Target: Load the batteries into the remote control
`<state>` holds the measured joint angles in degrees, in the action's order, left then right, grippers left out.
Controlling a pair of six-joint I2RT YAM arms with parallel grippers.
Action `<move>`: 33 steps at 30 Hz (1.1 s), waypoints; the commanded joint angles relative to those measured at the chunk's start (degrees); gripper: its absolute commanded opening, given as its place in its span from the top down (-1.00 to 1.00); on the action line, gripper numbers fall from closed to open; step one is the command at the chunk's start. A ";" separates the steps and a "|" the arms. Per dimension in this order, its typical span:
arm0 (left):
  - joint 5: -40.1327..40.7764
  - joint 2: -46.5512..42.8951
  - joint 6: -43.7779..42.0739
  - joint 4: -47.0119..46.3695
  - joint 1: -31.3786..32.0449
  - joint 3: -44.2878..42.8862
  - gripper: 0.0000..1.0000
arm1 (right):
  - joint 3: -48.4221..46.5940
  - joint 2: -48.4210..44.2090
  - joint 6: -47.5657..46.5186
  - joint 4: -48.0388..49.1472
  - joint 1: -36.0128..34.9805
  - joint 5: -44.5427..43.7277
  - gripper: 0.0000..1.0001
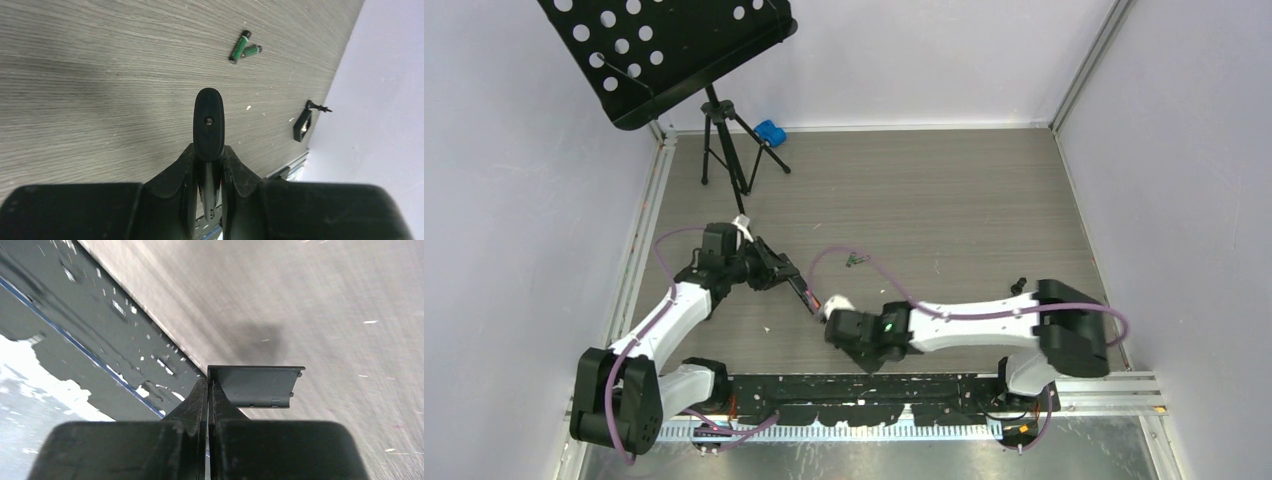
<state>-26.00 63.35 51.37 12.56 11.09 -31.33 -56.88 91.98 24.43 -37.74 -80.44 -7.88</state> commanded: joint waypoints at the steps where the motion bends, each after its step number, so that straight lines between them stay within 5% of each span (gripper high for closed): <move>1: -4.72 -2.56 5.10 -7.13 -0.42 -1.72 1.00 | -0.69 -14.54 3.82 6.05 7.00 -4.66 0.99; 11: -8.72 -7.42 26.29 -37.98 -0.46 2.26 1.00 | 2.35 -34.82 26.22 36.24 17.93 -12.10 0.99; 23: -6.57 -12.65 39.87 -47.47 -0.44 2.56 1.00 | 1.60 -26.10 40.41 61.74 18.57 -11.32 0.99; 33: -7.77 -10.14 44.71 -53.24 -0.45 3.65 1.00 | 1.53 -21.35 44.86 68.00 18.58 -9.13 0.99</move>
<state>-32.67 52.86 92.92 -34.22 10.96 -27.99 -55.27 70.43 66.59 23.66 -62.11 -16.36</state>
